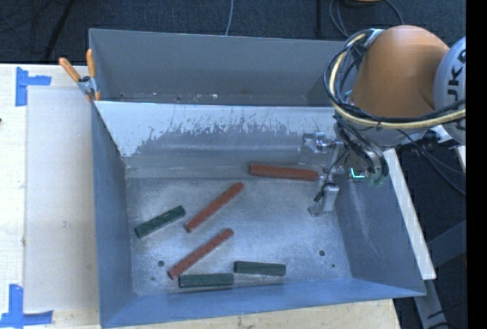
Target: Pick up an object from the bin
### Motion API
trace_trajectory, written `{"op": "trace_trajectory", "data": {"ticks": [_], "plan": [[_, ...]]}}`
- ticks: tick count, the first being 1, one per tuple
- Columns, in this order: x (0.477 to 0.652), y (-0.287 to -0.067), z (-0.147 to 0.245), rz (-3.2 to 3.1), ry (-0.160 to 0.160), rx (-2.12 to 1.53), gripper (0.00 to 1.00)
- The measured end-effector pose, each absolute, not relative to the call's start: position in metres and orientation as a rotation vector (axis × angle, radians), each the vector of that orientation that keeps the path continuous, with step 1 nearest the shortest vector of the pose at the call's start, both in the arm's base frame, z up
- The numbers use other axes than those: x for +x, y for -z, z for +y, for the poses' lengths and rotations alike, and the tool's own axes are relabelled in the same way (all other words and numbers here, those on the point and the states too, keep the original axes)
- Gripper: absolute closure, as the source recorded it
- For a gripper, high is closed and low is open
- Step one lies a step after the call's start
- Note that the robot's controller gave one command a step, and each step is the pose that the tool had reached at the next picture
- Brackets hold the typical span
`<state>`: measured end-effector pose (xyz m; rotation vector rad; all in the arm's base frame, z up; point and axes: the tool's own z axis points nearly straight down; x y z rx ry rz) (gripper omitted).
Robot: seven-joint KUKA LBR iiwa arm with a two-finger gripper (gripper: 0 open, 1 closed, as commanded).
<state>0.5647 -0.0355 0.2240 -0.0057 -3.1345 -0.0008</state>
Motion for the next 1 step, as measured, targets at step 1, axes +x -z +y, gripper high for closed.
{"op": "trace_trajectory", "data": {"ticks": [1], "plan": [[0.5491,-0.0958,0.0232,-3.131,0.002,0.08,0.0]]}}
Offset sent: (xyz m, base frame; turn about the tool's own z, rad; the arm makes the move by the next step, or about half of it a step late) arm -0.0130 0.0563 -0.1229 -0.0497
